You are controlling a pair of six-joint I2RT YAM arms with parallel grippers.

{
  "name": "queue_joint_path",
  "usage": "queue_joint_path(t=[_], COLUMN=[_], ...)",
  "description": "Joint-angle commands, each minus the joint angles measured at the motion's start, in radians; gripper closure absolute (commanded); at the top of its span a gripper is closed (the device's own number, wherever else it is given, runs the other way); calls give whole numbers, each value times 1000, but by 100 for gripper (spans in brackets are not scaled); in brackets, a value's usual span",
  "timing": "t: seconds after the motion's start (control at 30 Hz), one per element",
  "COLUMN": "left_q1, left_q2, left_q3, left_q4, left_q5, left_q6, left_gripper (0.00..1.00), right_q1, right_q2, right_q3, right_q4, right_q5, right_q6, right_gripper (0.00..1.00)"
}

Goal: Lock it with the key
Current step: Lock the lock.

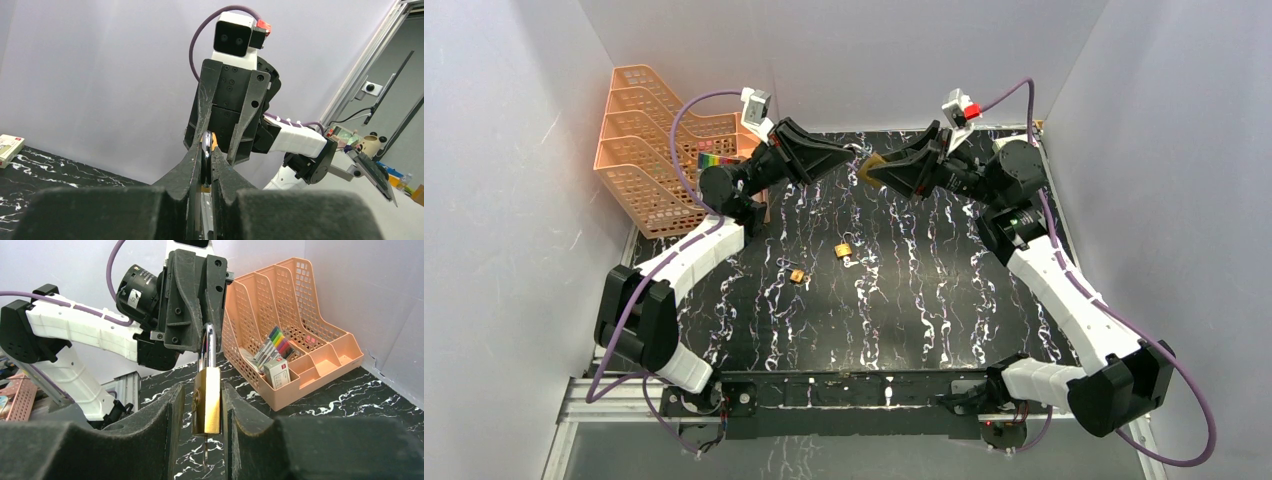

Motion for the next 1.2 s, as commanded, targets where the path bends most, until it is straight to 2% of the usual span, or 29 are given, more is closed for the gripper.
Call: queue_joint_path(t=[0.0, 0.13, 0.33, 0.63, 0.73, 0.9, 1.17], left_q1=[12, 12, 12, 12, 12, 12, 12], left_q2=[-15, -16, -12, -17, -20, -28, -30], left_q3=[49, 49, 59, 67, 73, 74, 71], left_q4=[426, 427, 428, 428, 427, 427, 428], left_q5=[-61, -70, -77, -84, -81, -78, -76], left_q6=[-42, -36, -35, -37, -43, -45, -44], left_gripper=[100, 100, 100, 100, 100, 100, 100], right_q1=[6, 5, 5, 6, 6, 5, 5], right_q2=[8, 14, 11, 20, 26, 32, 41], right_q3=[62, 54, 23, 1, -13, -27, -19], right_q4=[19, 40, 83, 110, 140, 213, 242], right_q5=[-45, -46, -31, -1, 16, 17, 7], right_q6=[34, 61, 106, 137, 161, 201, 224], right_gripper=[60, 57, 33, 28, 23, 27, 51])
